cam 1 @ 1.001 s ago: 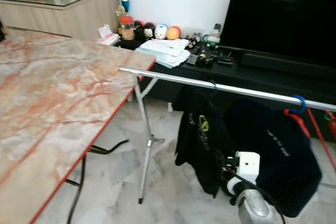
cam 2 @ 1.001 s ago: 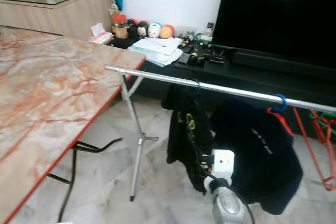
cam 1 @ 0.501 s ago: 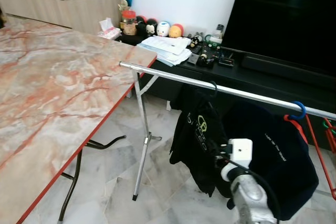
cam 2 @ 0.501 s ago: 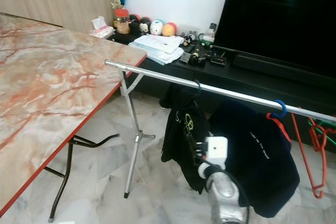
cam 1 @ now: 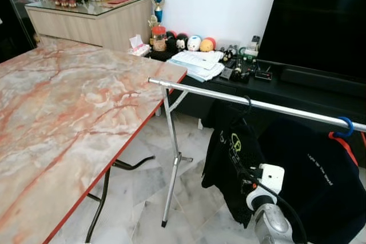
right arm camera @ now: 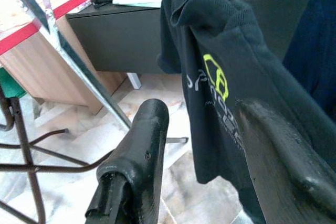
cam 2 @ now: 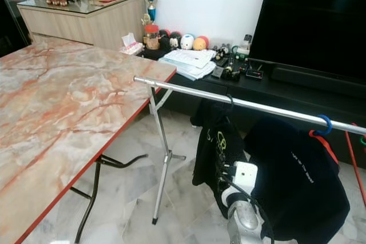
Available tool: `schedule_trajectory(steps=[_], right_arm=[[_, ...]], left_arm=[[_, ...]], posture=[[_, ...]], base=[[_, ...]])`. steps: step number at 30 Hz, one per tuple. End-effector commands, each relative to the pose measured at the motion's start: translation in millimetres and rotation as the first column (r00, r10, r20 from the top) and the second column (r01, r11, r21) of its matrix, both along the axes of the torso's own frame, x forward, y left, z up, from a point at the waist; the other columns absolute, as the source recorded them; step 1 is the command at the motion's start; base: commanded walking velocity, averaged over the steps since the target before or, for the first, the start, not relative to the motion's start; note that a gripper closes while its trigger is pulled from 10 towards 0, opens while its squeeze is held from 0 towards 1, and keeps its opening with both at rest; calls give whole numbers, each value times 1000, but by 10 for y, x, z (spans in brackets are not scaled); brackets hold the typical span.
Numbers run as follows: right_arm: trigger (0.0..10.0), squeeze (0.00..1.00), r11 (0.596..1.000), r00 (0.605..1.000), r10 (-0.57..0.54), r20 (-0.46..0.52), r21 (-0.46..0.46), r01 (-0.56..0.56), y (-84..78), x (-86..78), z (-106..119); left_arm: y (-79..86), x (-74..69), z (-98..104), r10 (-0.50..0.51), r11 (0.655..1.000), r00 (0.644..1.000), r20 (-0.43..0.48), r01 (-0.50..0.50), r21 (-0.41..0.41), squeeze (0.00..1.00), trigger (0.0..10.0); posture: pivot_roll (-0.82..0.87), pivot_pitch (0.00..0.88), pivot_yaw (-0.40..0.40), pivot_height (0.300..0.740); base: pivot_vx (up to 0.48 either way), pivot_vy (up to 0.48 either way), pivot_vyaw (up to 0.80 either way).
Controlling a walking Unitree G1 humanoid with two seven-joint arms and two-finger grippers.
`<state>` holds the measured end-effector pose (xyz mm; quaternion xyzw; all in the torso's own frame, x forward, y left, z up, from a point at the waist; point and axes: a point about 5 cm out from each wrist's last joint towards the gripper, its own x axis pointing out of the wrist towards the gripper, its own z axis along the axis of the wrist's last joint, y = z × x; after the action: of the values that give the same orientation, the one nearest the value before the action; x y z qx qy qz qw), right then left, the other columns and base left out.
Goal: Hang hanger
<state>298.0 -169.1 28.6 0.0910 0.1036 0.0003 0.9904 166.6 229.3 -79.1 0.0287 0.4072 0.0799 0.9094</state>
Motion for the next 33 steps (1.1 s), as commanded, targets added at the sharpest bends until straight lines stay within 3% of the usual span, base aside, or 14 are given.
schedule_trajectory(steps=[1, 13, 20, 28, 31, 33], right_arm=[[10000, 0, 1000, 1000, -12, 5, 5, 12, 15, 28, 20], [10000, 0, 1000, 998, -26, 64, 11, 26, 19, 101, 142], [10000, 0, 997, 991, -76, 112, 19, 75, -43, 115, 221], [10000, 0, 999, 998, -16, 65, -45, 19, -225, -114, 182], [10000, 0, 995, 997, 74, 36, -69, -72, -313, -189, 218], [10000, 0, 978, 989, 145, -14, -149, -145, -392, -229, 226]], left_arm=[[0, 53, 26, -12, 1000, 1000, 14, 12, -3, 0, 10000], [-25, 3, -5, -16, 1000, 1000, -6, 16, -14, 0, 10000], [-53, 55, 11, -16, 1000, 1000, 4, 17, -22, 0, 10000], [-83, -37, -44, -27, 999, 999, -37, 26, -36, 0, 10000], [-104, -78, -66, -36, 999, 998, -50, 34, -39, 0, 10000], [-119, -108, -82, -40, 999, 998, -58, 37, -40, 0, 10000]], posture=[[99, 3, 35, 740], [90, 18, 37, 740], [85, 36, 35, 740], [71, 59, 34, 740], [64, 70, 37, 740], [59, 71, 39, 740]], base=[[319, 0, 0], [349, 0, 0], [0, 0, 0], [0, 0, 0], [0, 0, 0], [0, 0, 0]])
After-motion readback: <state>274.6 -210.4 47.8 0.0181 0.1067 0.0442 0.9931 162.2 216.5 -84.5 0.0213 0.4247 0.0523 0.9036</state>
